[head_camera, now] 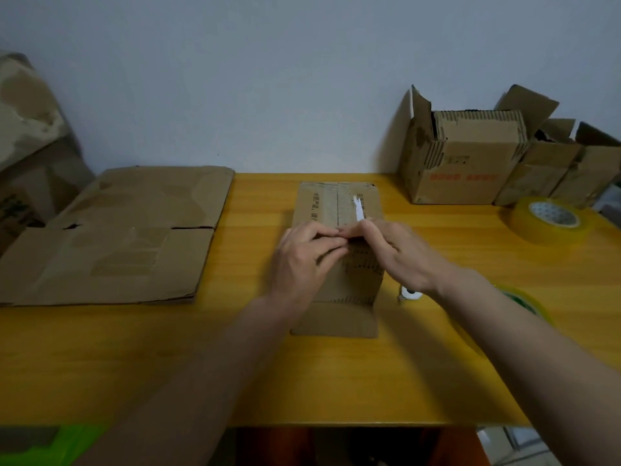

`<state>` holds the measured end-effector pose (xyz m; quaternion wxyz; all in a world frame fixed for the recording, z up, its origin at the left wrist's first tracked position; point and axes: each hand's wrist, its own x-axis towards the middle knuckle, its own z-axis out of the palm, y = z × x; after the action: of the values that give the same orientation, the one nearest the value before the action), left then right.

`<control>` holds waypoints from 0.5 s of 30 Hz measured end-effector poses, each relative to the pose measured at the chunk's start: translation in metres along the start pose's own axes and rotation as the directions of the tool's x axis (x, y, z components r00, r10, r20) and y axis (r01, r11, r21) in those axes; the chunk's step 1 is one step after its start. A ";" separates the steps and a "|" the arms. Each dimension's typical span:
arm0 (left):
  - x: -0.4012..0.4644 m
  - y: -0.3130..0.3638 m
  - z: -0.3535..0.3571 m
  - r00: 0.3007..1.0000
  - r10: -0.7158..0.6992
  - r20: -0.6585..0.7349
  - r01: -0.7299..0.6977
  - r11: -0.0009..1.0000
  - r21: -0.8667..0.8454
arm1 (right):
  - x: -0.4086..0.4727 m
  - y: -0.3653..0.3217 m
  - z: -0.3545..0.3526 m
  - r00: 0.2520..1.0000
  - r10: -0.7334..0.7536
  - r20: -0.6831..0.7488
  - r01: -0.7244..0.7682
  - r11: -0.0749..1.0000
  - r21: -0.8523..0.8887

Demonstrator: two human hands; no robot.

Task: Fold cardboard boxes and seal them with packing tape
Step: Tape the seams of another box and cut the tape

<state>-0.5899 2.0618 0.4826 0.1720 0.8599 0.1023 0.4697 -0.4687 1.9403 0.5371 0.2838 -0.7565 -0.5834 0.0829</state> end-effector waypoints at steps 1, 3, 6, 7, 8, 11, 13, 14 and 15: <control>-0.001 -0.001 0.001 0.999 0.029 -0.024 -0.029 1.000 0.011 | 0.004 0.002 -0.002 0.999 0.003 0.038 -0.001 0.999 -0.054; -0.002 -0.001 0.003 0.997 0.059 -0.053 -0.058 0.998 0.019 | 0.015 0.004 -0.006 0.993 0.017 0.117 0.001 0.989 -0.151; -0.002 -0.002 0.004 0.995 0.075 -0.065 -0.074 0.997 0.003 | 0.039 0.007 -0.008 0.978 0.039 0.203 0.012 0.970 -0.242; -0.003 -0.004 0.004 0.994 0.086 -0.064 -0.086 0.996 0.000 | 0.047 0.008 -0.008 0.975 0.049 0.217 0.010 0.964 -0.264; -0.003 -0.005 0.003 0.993 0.095 -0.064 -0.095 0.995 -0.001 | 0.056 0.010 -0.008 0.972 0.061 0.227 0.007 0.958 -0.285; -0.003 -0.008 0.004 0.993 0.104 -0.056 -0.105 0.994 -0.014 | 0.082 0.013 -0.006 0.965 0.078 0.249 0.014 0.937 -0.349; -0.004 -0.010 0.006 0.993 0.106 -0.055 -0.107 0.994 -0.014 | 0.094 0.018 -0.004 0.962 0.073 0.261 0.035 0.922 -0.386; -0.005 -0.011 0.007 0.992 0.110 -0.059 -0.111 0.994 -0.011 | 0.098 0.022 -0.003 0.963 0.071 0.260 0.041 0.916 -0.399; -0.005 -0.012 0.007 0.991 0.116 -0.064 -0.117 0.993 -0.009 | 0.102 0.025 -0.003 0.965 0.065 0.252 0.044 0.914 -0.404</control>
<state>-0.5865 2.0698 0.4701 0.1463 0.8480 0.0546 0.5065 -0.4157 2.0303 0.5473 0.0408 -0.7845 -0.6158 0.0602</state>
